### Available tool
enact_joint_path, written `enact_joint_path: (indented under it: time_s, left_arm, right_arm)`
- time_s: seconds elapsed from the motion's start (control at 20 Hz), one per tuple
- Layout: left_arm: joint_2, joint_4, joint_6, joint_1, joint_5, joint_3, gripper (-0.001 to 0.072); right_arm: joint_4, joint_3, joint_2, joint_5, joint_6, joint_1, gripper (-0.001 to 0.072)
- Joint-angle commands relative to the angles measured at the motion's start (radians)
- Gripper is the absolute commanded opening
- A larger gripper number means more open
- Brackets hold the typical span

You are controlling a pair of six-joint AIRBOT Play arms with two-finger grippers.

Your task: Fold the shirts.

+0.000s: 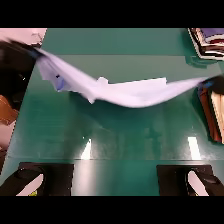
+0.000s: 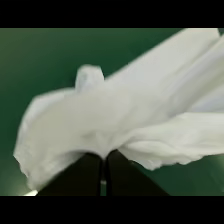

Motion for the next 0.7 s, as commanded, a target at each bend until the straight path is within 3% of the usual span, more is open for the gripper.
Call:
enact_joint_path:
  time_s: [0.0, 0.2, 0.35, 0.5, 0.65]
  left_arm:
    - [0.085, 0.051, -0.032, 0.0, -0.004, 0.281, 0.0026]
    - [0.127, 0.148, -0.127, 0.0, 0.039, 0.532, 0.0025]
    - [0.15, 0.224, -0.134, 0.0, 0.113, 0.584, 0.0025]
    - [0.142, 0.266, -0.159, 0.0, 0.098, 0.562, 0.0025]
    - [0.13, 0.303, -0.179, 0.0, 0.07, 0.389, 0.0025]
  right_arm:
    - [0.0, 0.338, 0.036, 0.038, 0.0, -0.09, 0.0013]
    - [-0.009, 0.594, 0.035, 0.121, 0.0, -0.199, 0.0013]
    - [-0.009, 0.724, 0.017, 0.182, 0.001, -0.305, 0.0012]
    - [-0.007, 0.89, -0.079, 0.275, 0.02, -0.317, 0.0011]
    - [-0.008, 0.912, -0.191, 0.351, 0.063, -0.248, 0.0011]
